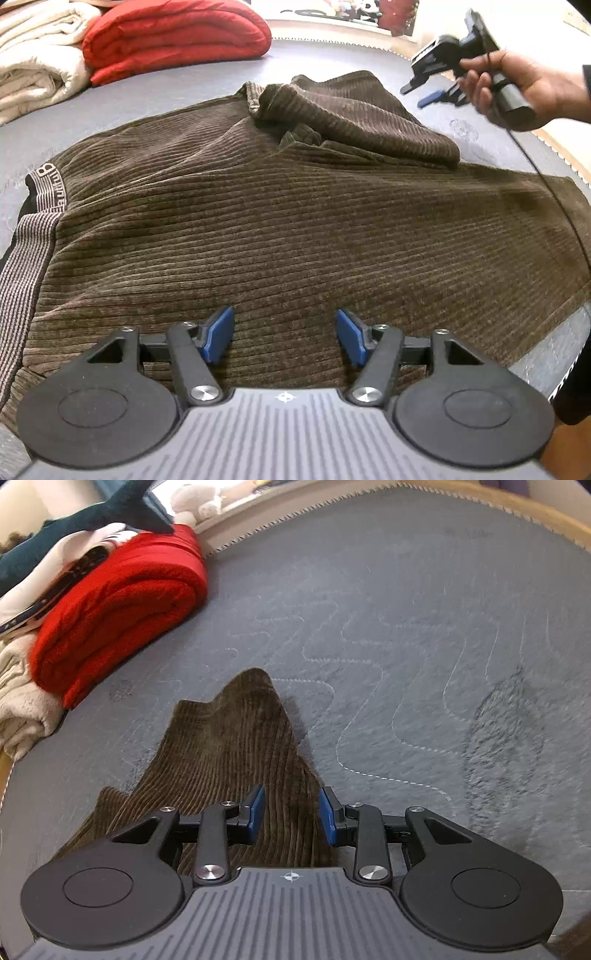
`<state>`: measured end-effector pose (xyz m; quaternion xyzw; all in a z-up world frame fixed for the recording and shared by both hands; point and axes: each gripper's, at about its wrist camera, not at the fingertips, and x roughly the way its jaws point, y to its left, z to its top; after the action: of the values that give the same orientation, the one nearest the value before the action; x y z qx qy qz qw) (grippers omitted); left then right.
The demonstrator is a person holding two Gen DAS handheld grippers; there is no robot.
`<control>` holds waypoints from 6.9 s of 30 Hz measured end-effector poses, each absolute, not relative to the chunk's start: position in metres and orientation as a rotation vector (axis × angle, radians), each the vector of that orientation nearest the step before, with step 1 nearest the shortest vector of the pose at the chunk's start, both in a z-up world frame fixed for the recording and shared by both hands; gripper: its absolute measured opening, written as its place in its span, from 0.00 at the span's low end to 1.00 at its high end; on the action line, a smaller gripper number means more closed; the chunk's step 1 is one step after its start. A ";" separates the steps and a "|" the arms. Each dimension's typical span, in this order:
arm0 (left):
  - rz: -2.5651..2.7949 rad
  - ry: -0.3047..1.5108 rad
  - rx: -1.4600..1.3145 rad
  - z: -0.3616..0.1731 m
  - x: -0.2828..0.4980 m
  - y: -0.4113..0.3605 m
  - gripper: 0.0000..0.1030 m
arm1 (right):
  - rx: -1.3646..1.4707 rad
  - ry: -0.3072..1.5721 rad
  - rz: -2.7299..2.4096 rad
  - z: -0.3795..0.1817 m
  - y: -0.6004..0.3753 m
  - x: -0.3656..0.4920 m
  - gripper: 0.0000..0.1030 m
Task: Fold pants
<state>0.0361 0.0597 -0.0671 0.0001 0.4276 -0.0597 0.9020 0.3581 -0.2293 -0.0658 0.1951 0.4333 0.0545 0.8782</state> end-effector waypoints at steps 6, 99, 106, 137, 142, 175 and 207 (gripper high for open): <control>-0.135 0.884 0.001 -0.068 0.037 0.059 0.69 | 0.493 0.968 0.139 -0.095 -0.232 0.382 0.42; -0.089 0.814 -0.164 -0.006 0.081 0.179 0.17 | 0.663 0.441 -0.367 0.039 -0.439 0.226 0.37; -0.050 0.858 -0.192 -0.007 0.044 0.260 0.14 | 0.405 0.527 0.081 0.068 -0.284 0.167 0.37; -0.063 1.175 -0.492 -0.071 0.077 0.320 0.70 | -0.453 1.003 0.952 -0.102 0.073 0.017 0.55; -0.054 1.178 -0.399 -0.069 0.079 0.305 0.68 | -0.587 0.943 0.978 -0.107 0.081 -0.002 0.57; -0.102 0.981 -0.405 -0.031 0.036 0.299 0.47 | -0.224 0.929 0.789 -0.064 0.018 0.037 0.38; -0.156 1.019 -0.196 -0.033 0.047 0.247 0.71 | -0.156 0.625 0.456 0.032 -0.065 0.059 0.39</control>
<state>0.0473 0.2473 -0.0328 -0.0937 0.4865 -0.0743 0.8655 0.0594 -0.0654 0.0325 -0.0761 0.3043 0.2222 0.9232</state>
